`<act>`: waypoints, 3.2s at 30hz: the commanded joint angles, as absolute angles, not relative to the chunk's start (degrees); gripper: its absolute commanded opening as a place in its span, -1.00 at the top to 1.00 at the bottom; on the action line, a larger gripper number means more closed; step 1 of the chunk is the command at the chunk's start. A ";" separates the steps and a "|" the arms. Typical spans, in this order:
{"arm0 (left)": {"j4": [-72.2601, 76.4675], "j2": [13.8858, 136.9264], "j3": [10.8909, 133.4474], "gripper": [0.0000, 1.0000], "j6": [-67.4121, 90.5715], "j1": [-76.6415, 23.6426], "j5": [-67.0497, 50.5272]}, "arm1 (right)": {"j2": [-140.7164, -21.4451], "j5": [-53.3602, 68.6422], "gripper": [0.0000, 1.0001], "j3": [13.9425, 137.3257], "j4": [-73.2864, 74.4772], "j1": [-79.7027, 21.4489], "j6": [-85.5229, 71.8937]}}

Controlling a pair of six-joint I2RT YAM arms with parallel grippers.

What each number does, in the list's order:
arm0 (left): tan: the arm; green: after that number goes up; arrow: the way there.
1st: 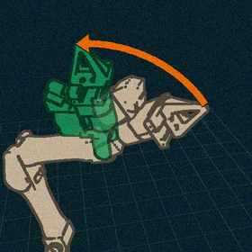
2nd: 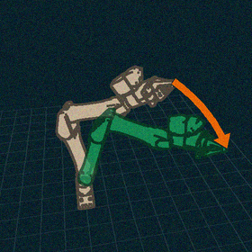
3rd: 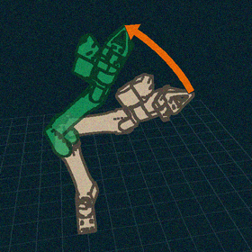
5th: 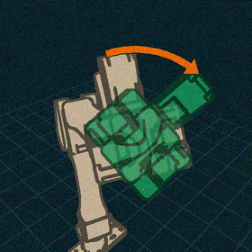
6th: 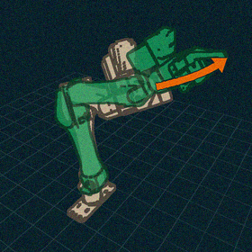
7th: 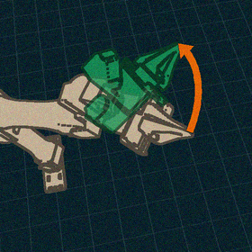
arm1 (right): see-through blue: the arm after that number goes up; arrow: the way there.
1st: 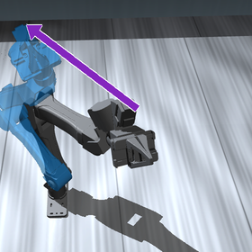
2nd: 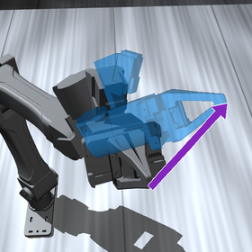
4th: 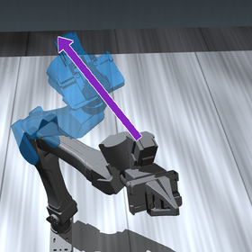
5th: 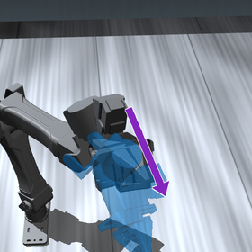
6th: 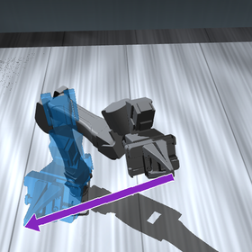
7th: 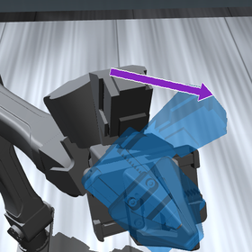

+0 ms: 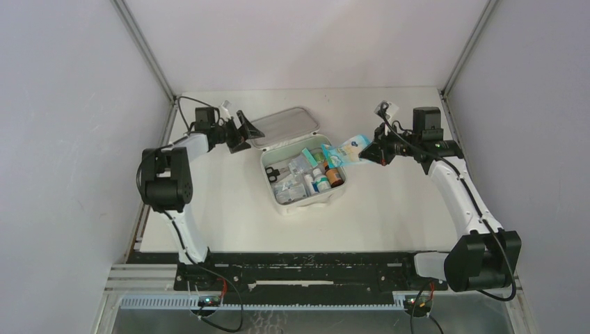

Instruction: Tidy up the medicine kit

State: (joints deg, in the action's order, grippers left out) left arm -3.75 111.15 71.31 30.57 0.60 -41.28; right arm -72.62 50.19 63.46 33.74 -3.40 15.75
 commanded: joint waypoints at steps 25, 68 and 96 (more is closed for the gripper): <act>25.12 113.55 76.70 -0.80 52.02 1.75 -55.11 | -72.69 50.86 1.00 63.76 32.52 -3.00 16.92; -17.61 97.65 94.87 -0.17 7.78 -8.49 -54.57 | -73.13 50.99 1.00 63.81 32.70 -3.00 17.21; -34.77 85.74 87.81 0.99 -13.46 -18.61 -45.20 | -72.11 45.21 1.00 74.73 41.02 -11.15 30.57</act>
State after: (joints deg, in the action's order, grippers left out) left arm -31.24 89.78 89.06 -10.79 -17.54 -46.00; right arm -73.41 48.88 69.12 39.29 -6.42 23.40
